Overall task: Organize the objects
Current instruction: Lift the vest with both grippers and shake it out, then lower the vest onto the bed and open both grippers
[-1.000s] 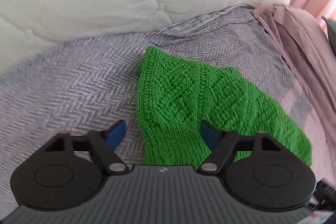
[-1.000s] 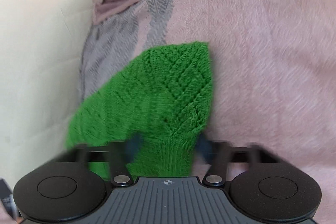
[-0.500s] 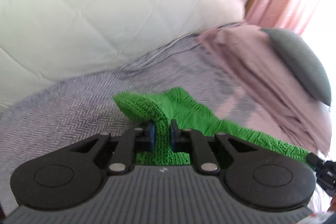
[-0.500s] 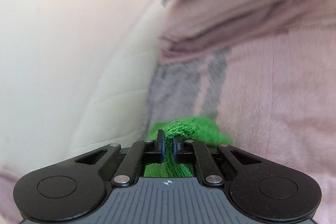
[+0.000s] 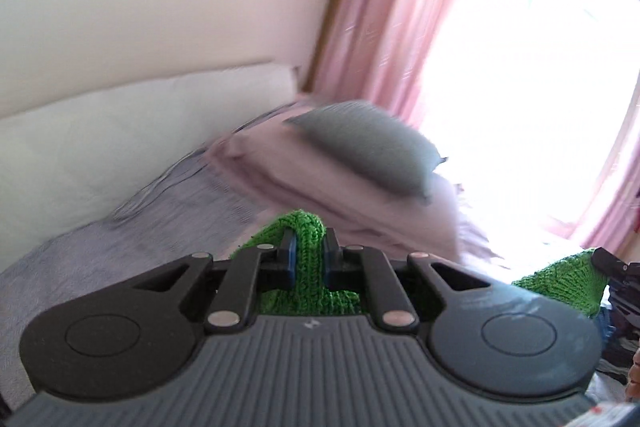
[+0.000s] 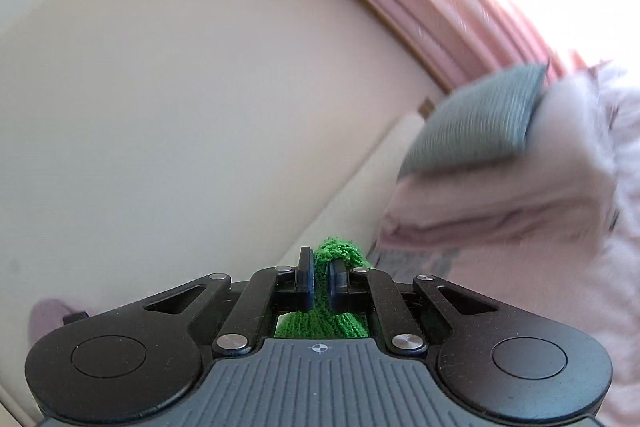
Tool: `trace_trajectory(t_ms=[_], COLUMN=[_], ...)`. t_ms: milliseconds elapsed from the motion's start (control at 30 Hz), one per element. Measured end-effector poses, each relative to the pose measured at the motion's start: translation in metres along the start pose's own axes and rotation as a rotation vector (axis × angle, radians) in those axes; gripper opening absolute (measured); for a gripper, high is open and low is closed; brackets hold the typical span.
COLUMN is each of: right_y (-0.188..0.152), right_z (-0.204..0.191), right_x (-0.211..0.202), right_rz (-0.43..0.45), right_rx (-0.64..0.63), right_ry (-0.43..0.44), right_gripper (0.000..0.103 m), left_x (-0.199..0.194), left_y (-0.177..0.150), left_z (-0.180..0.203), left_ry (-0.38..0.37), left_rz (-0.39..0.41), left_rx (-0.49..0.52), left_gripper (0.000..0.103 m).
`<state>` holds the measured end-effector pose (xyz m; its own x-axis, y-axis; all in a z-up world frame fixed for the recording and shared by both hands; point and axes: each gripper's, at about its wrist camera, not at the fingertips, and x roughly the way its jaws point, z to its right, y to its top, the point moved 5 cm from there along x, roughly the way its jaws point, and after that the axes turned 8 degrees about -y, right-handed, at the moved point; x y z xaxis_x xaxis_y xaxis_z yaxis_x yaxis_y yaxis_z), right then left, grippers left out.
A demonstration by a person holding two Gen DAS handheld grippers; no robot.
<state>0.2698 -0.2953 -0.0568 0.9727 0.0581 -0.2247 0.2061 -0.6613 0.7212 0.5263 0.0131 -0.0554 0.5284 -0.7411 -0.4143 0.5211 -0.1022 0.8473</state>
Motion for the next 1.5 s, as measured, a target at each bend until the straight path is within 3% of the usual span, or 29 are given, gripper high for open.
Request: trace_trajectory(t_ms=[133,233,367,533,700,833,933,1000,1033,1067,1100,1133,1200,1333,1400,1500], right_y=[0.052,0.094,0.155,0.218,0.230,0.204,0.176,0.149,0.135,0.121,0.108,0.090,0.054,-0.033,-0.075,-0.119], right_z=[0.013,0.042,0.092,0.104,0.097,0.097,0.108,0.117,0.126,0.134,0.141,0.149,0.166,0.202,0.221,0.241], right_x=[-0.072,-0.108,-0.149,-0.248,-0.330,-0.360,-0.374,-0.382,-0.389,-0.398,-0.409,-0.423,-0.440,-0.461,-0.455,-0.430], right_rz=[0.060,0.084,0.126,0.265,0.289,0.216,0.141,0.016,-0.033,-0.051,-0.054,-0.079,-0.144,-0.303,-0.394,-0.502], right_rx=[-0.011,0.009,0.088,0.052,-0.032,-0.068,-0.124,-0.199,-0.217,-0.229,-0.235,-0.230,-0.180,-0.066,-0.045,-0.084], right_ry=[-0.097,-0.205,-0.302,-0.329,-0.335,-0.350,-0.410,-0.539,-0.601,-0.636,-0.654,-0.677,-0.715,-0.799,-0.866,-0.921], right_gripper=[0.003,0.003,0.003,0.003,0.003,0.003,0.005,0.014,0.027,0.038,0.042,0.045,0.046,0.046,0.046,0.046], left_x=[0.010,0.045,0.095,0.094,0.078,0.096,0.093,0.090,0.085,0.082,0.079,0.077,0.081,0.093,0.091,0.071], left_y=[0.013,0.015,0.022,0.038,0.021,0.021,0.023,0.011,0.000,-0.013,-0.031,-0.047,-0.099,-0.206,-0.262,-0.322], left_z=[0.086,0.148,0.228,0.328,0.387,0.421,0.475,0.503,0.513,0.517,0.516,0.514,0.482,0.409,0.368,0.326], left_ry=[-0.083,-0.157,-0.198,-0.304,-0.372,-0.363,-0.438,-0.465,-0.463,-0.452,-0.439,-0.430,-0.381,-0.184,-0.079,-0.034], left_rz=[0.006,-0.024,-0.037,0.029,0.050,0.030,0.020,-0.002,-0.006,-0.023,-0.054,-0.080,-0.203,-0.484,-0.630,-0.775], left_rx=[0.061,0.055,0.048,0.054,0.069,0.076,0.139,0.160,0.187,0.213,0.230,0.236,0.246,0.267,0.273,0.274], left_gripper=[0.009,0.009,0.009,0.009,0.008,0.006,0.006,0.007,0.011,0.022,0.030,0.040,0.041,0.041,0.040,0.040])
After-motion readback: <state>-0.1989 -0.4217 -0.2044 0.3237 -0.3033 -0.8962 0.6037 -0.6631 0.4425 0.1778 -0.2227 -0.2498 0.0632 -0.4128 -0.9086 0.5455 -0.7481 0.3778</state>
